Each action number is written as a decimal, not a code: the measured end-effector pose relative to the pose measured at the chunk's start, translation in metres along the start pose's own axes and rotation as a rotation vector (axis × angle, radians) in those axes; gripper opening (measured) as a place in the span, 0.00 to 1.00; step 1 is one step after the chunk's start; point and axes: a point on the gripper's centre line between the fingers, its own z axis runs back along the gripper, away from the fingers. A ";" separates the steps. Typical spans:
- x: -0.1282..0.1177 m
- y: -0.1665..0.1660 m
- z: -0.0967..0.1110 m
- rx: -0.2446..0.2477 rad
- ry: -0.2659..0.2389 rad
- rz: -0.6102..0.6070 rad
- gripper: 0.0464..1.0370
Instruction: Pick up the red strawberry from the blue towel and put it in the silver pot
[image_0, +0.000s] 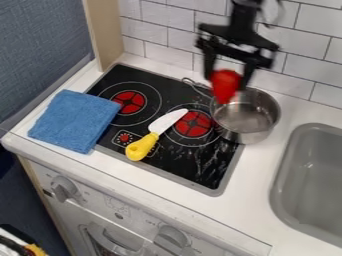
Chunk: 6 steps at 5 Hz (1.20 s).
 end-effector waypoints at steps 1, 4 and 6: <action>0.002 -0.014 -0.011 0.010 0.008 -0.025 0.70; -0.001 -0.019 -0.012 -0.025 -0.034 -0.033 0.97; -0.022 0.002 0.016 -0.077 -0.129 0.004 0.96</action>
